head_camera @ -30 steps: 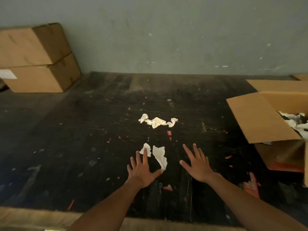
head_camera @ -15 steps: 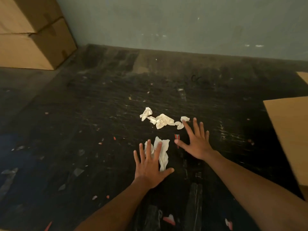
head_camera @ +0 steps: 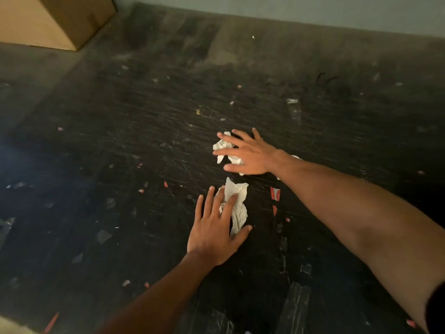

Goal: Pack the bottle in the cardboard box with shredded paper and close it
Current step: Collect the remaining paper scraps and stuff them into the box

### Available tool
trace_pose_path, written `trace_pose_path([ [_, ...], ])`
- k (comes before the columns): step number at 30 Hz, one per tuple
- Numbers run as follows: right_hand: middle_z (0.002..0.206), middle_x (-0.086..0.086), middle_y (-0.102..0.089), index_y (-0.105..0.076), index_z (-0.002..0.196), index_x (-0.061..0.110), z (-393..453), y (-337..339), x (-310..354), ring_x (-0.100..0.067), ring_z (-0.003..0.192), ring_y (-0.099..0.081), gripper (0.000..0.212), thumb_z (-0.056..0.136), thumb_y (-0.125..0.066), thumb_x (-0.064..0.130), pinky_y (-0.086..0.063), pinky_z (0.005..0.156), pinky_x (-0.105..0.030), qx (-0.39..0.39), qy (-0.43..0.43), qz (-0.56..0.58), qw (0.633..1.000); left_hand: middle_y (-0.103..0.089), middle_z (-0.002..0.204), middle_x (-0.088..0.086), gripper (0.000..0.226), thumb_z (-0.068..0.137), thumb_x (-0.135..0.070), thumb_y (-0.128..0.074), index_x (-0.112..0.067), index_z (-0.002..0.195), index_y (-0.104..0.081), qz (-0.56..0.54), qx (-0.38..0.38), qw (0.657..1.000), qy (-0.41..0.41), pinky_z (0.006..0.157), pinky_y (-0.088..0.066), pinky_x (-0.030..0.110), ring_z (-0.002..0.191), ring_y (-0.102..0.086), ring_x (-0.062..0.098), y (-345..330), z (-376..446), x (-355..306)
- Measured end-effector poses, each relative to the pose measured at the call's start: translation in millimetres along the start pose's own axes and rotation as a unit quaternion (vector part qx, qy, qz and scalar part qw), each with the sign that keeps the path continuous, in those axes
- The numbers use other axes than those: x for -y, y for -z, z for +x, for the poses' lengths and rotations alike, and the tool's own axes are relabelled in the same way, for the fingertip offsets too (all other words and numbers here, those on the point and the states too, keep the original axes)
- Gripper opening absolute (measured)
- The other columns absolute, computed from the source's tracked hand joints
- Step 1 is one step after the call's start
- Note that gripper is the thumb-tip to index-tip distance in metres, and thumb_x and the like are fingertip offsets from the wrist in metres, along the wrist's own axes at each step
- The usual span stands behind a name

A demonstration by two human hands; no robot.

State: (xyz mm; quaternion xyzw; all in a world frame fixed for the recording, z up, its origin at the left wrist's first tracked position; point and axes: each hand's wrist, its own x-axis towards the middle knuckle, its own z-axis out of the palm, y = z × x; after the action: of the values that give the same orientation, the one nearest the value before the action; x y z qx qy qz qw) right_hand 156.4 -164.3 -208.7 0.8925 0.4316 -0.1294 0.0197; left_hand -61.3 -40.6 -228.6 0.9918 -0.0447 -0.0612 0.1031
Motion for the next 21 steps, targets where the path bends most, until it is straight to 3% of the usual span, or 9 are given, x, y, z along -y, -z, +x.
trace_pose_path([
  [4,0.158,0.001,-0.026,-0.047,0.132,0.040,-16.1,13.7,-12.3,-0.027,0.142,-0.027,0.043,0.093,-0.037,0.054,-0.029,0.108,-0.061,-0.024,0.015,0.000,1.000,-0.005,0.165,0.006,0.080,0.088,-0.075,-0.020,-0.031,0.154,-0.009,0.001,0.005,1.000,0.000,0.122,0.002,0.048,0.150,0.013,0.023,1.6,0.0,0.2],
  [6,0.156,-0.001,-0.031,-0.050,0.128,0.039,-32.4,18.9,-21.7,-0.028,0.140,-0.030,0.044,0.091,-0.037,0.058,-0.031,0.107,-0.058,-0.013,0.005,0.001,1.000,-0.004,0.165,0.007,0.080,0.089,-0.075,-0.019,-0.030,0.154,-0.009,0.002,0.005,1.000,0.000,0.122,0.003,0.048,0.150,0.013,0.024,1.6,-0.8,0.8],
  [10,0.158,0.002,-0.026,-0.042,0.136,0.043,-74.4,19.2,-37.7,-0.025,0.143,-0.021,0.068,0.080,-0.029,0.081,-0.023,0.109,-0.064,0.028,-0.056,0.014,0.998,-0.004,0.165,0.007,0.079,0.089,-0.074,-0.019,-0.031,0.154,-0.007,0.003,0.001,1.000,-0.003,0.122,0.003,0.047,0.150,0.012,0.024,1.2,-1.6,1.2],
  [15,0.163,0.006,0.002,-0.015,0.146,0.050,-132.9,-21.6,-27.4,-0.025,0.148,0.000,0.085,0.072,-0.032,0.089,-0.004,0.114,-0.066,0.025,-0.138,0.057,0.989,-0.010,0.164,0.007,0.078,0.089,-0.074,-0.021,-0.031,0.154,-0.012,-0.002,-0.020,1.000,-0.004,0.122,0.002,0.047,0.151,0.008,0.024,0.1,-1.7,0.2],
  [18,0.161,0.001,-0.009,-0.027,0.145,0.044,-159.7,-52.6,-0.9,-0.026,0.148,-0.007,0.069,0.084,-0.037,0.075,-0.006,0.117,-0.061,-0.078,-0.182,0.057,0.979,-0.012,0.164,0.007,0.077,0.090,-0.073,-0.023,-0.031,0.154,-0.014,-0.003,-0.024,1.000,-0.004,0.122,0.002,0.047,0.151,0.006,0.024,-1.4,-0.8,-0.1],
  [21,0.154,-0.003,-0.028,-0.042,0.141,0.029,-170.0,-61.8,24.1,-0.027,0.140,-0.024,0.054,0.091,-0.052,0.045,-0.025,0.114,-0.048,-0.138,-0.245,0.083,0.956,-0.019,0.162,0.008,0.073,0.092,-0.068,-0.028,-0.029,0.153,-0.018,-0.012,-0.034,0.999,-0.007,0.122,-0.001,0.047,0.152,0.001,0.024,-2.1,-0.6,-0.1],
])
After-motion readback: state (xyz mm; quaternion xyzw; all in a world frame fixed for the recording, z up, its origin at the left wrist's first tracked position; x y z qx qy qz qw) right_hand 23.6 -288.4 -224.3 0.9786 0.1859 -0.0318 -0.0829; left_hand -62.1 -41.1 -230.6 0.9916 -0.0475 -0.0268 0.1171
